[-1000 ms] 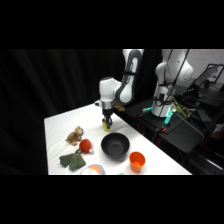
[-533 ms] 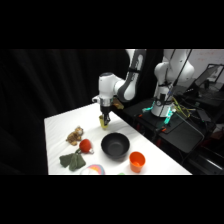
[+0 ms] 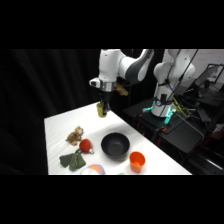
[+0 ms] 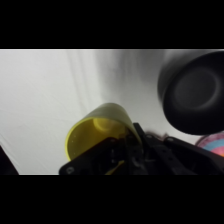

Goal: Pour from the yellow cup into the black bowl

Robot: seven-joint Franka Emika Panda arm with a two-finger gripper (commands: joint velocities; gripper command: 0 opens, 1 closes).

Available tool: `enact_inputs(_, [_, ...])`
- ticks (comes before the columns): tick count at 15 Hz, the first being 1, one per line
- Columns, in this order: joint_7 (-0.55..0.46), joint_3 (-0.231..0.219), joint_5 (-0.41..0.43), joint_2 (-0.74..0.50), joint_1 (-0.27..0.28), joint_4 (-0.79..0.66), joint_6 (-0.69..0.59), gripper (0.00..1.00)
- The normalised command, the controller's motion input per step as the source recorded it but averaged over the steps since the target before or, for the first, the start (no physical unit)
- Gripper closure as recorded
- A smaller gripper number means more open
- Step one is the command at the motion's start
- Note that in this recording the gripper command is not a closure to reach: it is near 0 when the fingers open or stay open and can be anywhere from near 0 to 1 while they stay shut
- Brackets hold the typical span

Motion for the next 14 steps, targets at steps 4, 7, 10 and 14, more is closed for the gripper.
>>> enact_inputs(4, [-0.16,0.276,0.299,-0.06,0.034,0.08,-0.21,0.13])
enact_inputs(7, [-0.2,0.223,0.305,0.02,0.103,0.1,-0.11,0.13])
enact_inputs(10, [-0.46,0.159,0.492,0.08,0.092,0.2,-0.21,0.13])
enact_inputs(14, [-0.91,0.055,0.79,0.15,-0.017,0.41,-0.56,0.14])
